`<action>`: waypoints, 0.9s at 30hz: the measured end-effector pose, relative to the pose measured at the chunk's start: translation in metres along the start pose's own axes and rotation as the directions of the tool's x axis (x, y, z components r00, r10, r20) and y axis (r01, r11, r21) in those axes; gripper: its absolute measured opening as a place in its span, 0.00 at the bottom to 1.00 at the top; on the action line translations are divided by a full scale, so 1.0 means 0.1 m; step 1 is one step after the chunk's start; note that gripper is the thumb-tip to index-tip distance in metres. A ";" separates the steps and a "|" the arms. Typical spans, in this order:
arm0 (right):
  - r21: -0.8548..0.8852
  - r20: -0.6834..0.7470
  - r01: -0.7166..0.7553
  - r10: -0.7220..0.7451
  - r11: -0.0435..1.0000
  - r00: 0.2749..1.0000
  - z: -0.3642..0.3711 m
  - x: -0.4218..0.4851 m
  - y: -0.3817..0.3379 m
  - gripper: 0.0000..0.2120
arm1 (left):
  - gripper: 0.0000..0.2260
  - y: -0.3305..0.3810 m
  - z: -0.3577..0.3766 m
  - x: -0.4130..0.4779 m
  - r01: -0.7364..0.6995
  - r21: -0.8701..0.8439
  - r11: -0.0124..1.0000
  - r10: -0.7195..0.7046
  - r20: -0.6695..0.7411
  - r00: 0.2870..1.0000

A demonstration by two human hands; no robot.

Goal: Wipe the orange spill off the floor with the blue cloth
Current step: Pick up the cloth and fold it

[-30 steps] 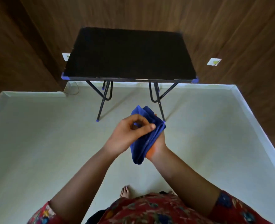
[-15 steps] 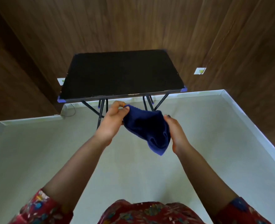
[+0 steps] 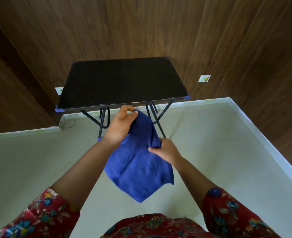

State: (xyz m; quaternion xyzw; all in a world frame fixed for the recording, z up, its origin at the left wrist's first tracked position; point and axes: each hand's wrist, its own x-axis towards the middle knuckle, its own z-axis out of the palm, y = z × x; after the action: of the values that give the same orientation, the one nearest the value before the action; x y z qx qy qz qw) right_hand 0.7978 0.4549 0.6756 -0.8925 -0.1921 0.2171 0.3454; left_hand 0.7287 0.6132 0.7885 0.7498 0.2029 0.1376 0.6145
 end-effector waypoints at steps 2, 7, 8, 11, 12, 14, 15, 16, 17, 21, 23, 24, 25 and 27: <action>0.049 0.101 -0.097 0.091 0.994 0.991 0.12 -0.05 0.33 0.05 | 0.05 -0.16 -0.01 -0.04 0.036 -0.013 0.999 -0.037 -0.068 0.997; -0.017 0.135 -0.117 0.119 0.993 0.984 0.15 -0.13 0.86 0.04 | 0.03 -0.43 -0.28 -0.13 0.056 -0.054 0.997 -0.067 -0.241 0.968; -0.020 0.120 -0.111 0.112 0.994 0.986 0.11 -0.12 0.89 0.04 | 0.04 -0.48 -0.34 -0.13 0.059 -0.052 0.997 -0.071 -0.266 0.961; 0.003 0.007 -0.066 0.066 0.998 0.998 -0.05 -0.09 0.84 0.07 | 0.04 -0.63 -0.53 -0.12 0.046 0.065 0.997 -0.023 -0.322 0.946; 0.044 -0.011 -0.045 0.046 0.998 0.999 -0.11 -0.09 0.77 0.09 | 0.04 -0.66 -0.58 -0.13 0.027 0.128 0.991 0.016 -0.318 0.948; 0.207 0.031 -0.035 0.029 0.978 0.999 -0.27 -0.09 0.62 0.10 | 0.05 -0.68 -0.72 -0.15 -0.012 0.286 0.958 0.095 -0.278 0.956; 0.280 0.072 -0.049 0.030 0.959 0.997 -0.36 -0.10 0.56 0.09 | 0.05 -0.69 -0.80 -0.15 -0.008 0.375 0.927 0.108 -0.246 0.963; 0.343 0.113 -0.077 0.041 0.936 0.993 -0.47 -0.12 0.50 0.06 | 0.04 -0.68 -0.88 -0.14 0.007 0.441 0.897 0.098 -0.215 0.972; 0.403 0.149 -0.101 0.043 0.910 0.988 -0.58 -0.13 0.45 0.03 | 0.04 -0.67 -0.97 -0.11 0.032 0.473 0.881 0.066 -0.189 0.980; 0.828 0.147 -0.174 0.093 0.533 0.985 -0.80 -0.11 0.39 0.11 | 0.10 -0.58 -1.18 0.00 0.181 0.018 0.983 -0.178 -0.116 0.977; 0.898 0.303 -0.333 0.145 0.288 0.942 -0.68 -0.10 0.54 0.26 | 0.16 -0.69 -1.17 -0.05 0.365 -0.334 0.869 -0.367 0.060 0.928; 0.854 0.395 -0.427 0.162 0.299 0.904 -0.57 -0.10 0.65 0.33 | 0.16 -0.82 -1.15 -0.10 0.463 -0.379 0.802 -0.446 0.138 0.885; 0.782 0.463 -0.502 0.195 0.370 0.865 -0.44 -0.15 0.75 0.36 | 0.16 -1.00 -1.13 -0.17 0.559 -0.330 0.760 -0.527 0.189 0.828; 0.651 0.475 -0.547 0.279 0.527 0.835 -0.25 -0.23 0.86 0.28 | 0.21 -1.32 -1.12 -0.29 0.666 -0.051 0.744 -0.632 0.272 0.726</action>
State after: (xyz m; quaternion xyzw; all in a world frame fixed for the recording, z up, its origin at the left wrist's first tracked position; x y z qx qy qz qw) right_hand 0.8079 0.3712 0.6382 -0.6326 0.0862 0.4922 0.5917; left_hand 0.6345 0.7178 0.6838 0.5951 0.3673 -0.1626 0.6961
